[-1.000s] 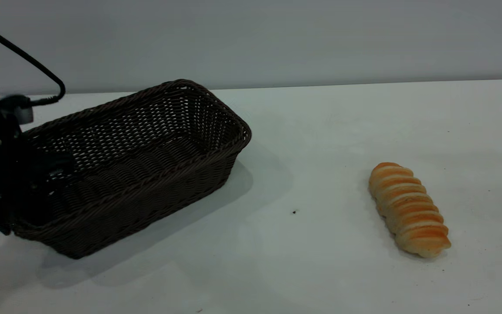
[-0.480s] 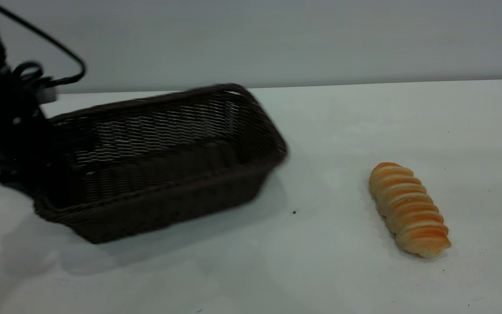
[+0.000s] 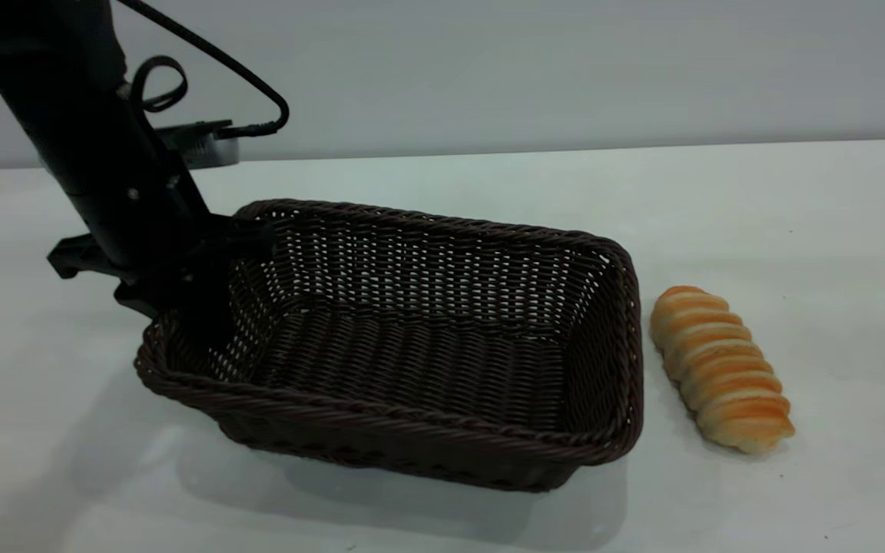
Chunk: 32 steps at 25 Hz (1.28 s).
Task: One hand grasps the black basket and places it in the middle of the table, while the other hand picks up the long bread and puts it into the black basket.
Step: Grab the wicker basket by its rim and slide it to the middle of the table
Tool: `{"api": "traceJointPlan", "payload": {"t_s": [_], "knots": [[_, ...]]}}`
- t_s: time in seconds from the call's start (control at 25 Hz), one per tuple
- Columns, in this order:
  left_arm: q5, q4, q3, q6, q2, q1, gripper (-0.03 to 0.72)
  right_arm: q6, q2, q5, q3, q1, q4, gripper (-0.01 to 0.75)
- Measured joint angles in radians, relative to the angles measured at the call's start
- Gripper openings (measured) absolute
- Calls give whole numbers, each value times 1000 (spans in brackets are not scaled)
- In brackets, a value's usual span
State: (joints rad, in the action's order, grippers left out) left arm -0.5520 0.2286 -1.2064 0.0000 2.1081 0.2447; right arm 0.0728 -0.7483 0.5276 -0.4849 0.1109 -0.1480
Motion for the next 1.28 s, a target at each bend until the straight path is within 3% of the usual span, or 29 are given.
{"api": "traceJointPlan", "payload": {"t_s": [0.32,0.4,0.48,0.68,0.76,0.92,1.28], "knots": [[0,3,-4,-54,10,1,142,1,-213,-132,0,0,-73,415],[0,4,-5,-57,10,1,174,18,-270,-160,0,0,-101,417],[0,4,-7,-62,10,1,268,46,-317,-193,0,0,-132,428],[-40,15,-7,-66,10,1,593,129,-428,-285,-7,0,-227,488],[-56,19,-7,-61,3,1,654,155,-471,-322,-8,0,-260,522],[-63,19,-7,-17,-67,1,658,179,-571,-379,-10,0,-314,569],[-78,7,-7,0,-309,1,542,186,-829,-413,-122,12,-330,580]]}}
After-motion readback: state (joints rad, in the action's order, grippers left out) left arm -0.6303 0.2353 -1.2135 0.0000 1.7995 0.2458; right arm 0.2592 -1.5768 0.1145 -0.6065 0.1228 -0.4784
